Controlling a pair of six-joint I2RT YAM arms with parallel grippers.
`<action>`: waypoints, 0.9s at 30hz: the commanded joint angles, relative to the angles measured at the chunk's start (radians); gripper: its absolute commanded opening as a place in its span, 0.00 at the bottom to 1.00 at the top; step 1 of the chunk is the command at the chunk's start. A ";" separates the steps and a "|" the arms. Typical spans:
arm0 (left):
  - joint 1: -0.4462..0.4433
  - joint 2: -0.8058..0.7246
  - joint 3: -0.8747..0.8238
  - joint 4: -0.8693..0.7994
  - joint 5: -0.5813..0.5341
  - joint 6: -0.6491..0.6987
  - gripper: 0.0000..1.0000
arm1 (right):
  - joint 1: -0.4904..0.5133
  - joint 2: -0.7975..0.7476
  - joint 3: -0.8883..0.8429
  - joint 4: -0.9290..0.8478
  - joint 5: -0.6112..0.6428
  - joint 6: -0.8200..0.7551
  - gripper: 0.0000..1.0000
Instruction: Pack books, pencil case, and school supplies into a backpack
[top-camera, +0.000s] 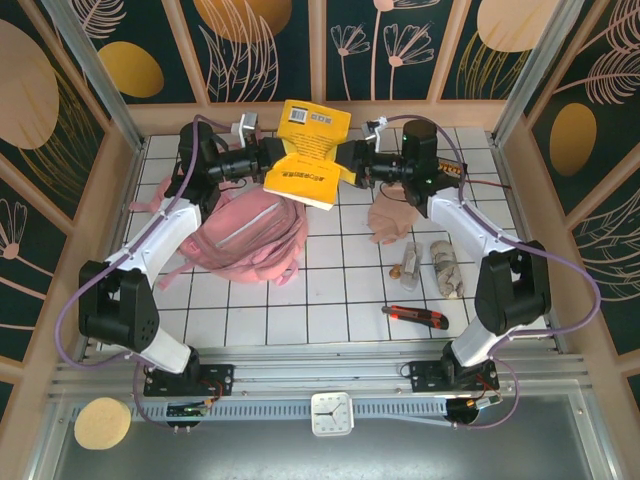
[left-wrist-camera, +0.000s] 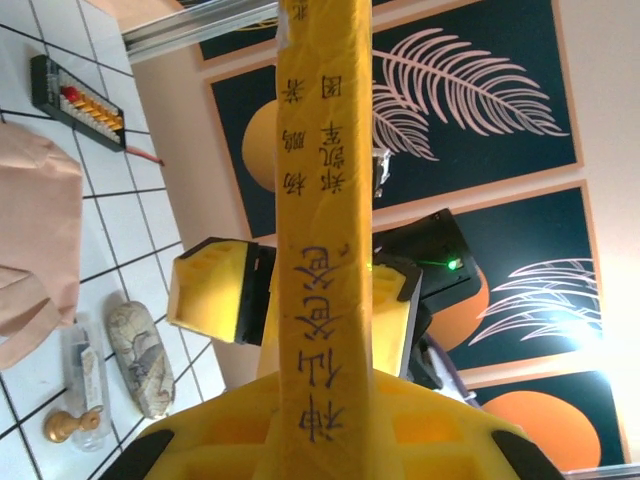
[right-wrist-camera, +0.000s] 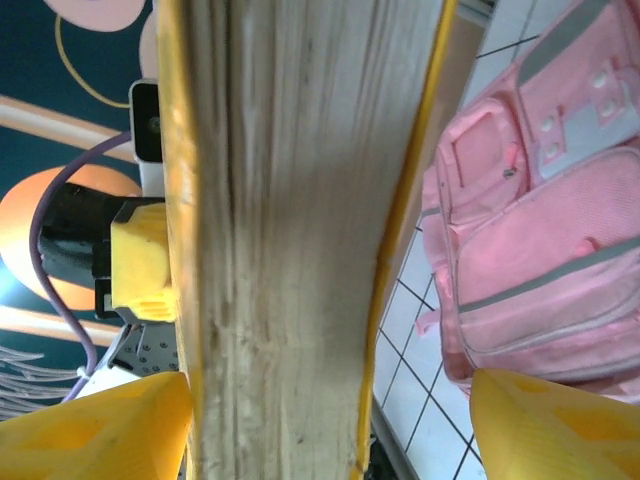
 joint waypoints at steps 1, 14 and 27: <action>-0.003 -0.003 0.006 0.210 0.027 -0.102 0.00 | 0.033 0.029 -0.013 0.247 -0.051 0.104 0.74; 0.003 0.004 0.100 -0.524 -0.095 0.457 0.00 | -0.004 -0.042 0.012 0.098 -0.025 0.023 0.61; 0.002 -0.015 0.111 -0.613 -0.137 0.513 0.40 | -0.024 -0.029 0.017 0.026 0.007 0.004 0.00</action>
